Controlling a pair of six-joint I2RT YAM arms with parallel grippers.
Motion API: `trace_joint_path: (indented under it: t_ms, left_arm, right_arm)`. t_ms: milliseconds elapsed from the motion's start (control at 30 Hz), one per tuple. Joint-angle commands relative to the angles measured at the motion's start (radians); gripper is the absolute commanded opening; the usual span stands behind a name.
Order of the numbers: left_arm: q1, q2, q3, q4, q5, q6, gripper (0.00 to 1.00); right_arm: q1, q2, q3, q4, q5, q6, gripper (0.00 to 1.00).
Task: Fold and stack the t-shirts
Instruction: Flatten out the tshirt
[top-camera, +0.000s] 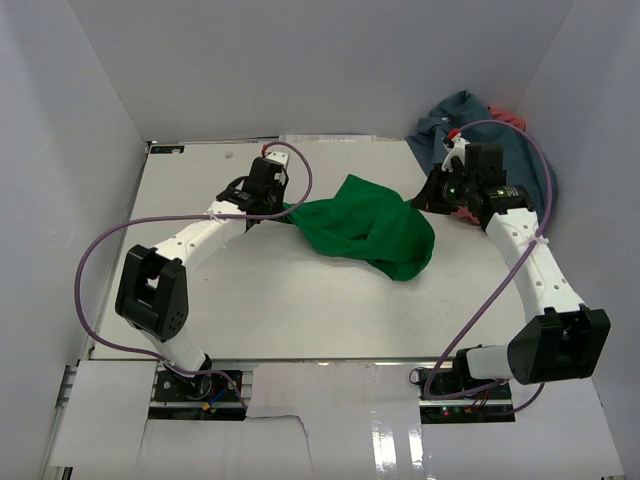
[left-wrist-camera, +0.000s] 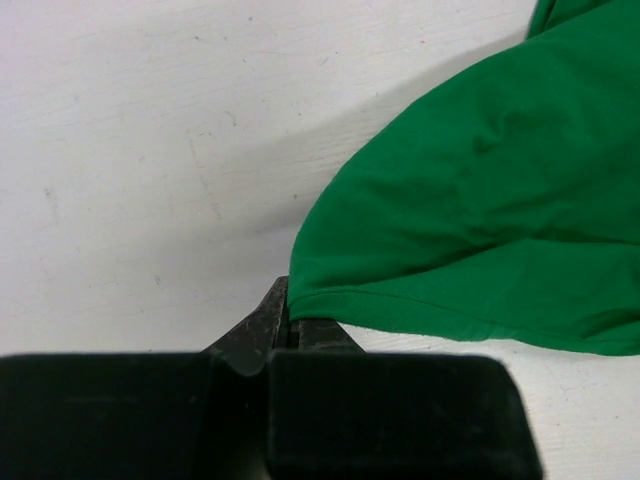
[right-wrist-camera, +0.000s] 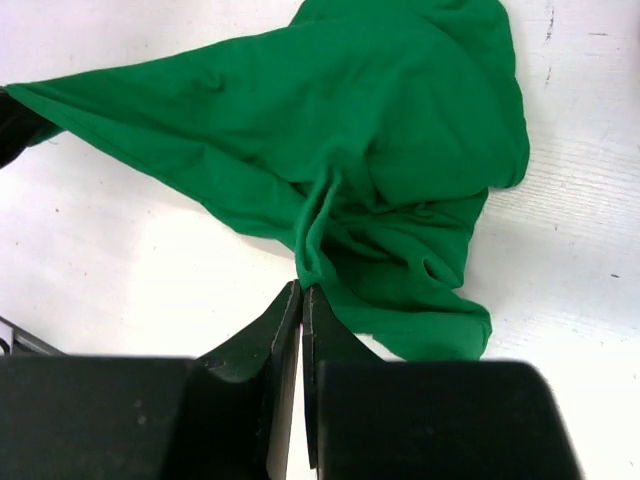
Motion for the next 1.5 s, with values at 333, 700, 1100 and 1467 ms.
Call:
trace_joint_path:
  t_ms: [333,700,1100,1467]
  left_arm:
    - [0.097,-0.053,0.174,-0.165,-0.100,-0.132,0.00]
    - [0.130,-0.195,0.221,-0.263,-0.108,-0.187,0.00]
    - [0.130,-0.368,0.308,-0.206,-0.205,-0.123,0.00]
    - [0.130,-0.452,0.394,-0.225,-0.103,-0.132,0.00]
  right_arm:
    - [-0.031,0.150,0.345,-0.113,-0.026,-0.066,0.08]
    - [-0.033,0.122,0.563,-0.104,0.043,-0.109,0.08]
    - [-0.033,-0.001,0.636,0.063,0.278,-0.252,0.08]
    - [-0.021,-0.162,0.563,0.174,0.158,-0.339,0.08]
